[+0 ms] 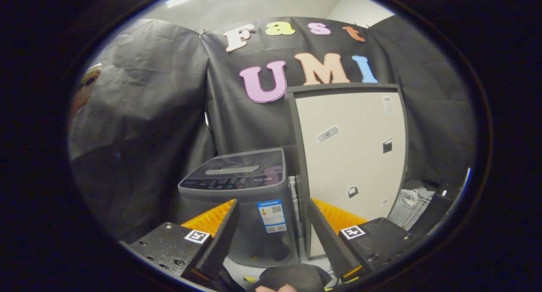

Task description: Put the clothes into the washing machine and then close the washing machine lid.

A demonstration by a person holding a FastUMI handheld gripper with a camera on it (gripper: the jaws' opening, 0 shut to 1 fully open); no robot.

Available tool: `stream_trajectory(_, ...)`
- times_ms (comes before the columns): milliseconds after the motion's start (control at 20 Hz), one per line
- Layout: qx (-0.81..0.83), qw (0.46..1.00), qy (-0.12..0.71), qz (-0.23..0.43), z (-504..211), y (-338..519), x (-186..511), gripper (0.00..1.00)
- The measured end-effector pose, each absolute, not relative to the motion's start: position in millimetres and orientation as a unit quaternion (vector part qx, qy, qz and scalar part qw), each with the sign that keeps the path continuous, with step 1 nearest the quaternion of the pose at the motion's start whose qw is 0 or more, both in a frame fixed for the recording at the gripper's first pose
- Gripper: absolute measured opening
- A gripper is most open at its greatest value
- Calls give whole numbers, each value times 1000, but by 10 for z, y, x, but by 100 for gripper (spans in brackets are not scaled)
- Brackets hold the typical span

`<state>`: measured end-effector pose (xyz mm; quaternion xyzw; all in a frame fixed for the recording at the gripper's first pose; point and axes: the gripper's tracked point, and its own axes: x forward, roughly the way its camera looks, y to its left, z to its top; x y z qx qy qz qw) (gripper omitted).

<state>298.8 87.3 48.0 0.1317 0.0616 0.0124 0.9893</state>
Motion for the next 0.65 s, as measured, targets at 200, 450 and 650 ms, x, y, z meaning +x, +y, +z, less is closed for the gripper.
stream_trajectory(200, 168, 982, 81, 13, 199, 847, 2878, 97)
stream_trajectory(450, 160, 983, 89, 30, 153, 1005, 2818, 97)
stream_trajectory(650, 143, 985, 86, 50, 217, 1199, 2795, 97)
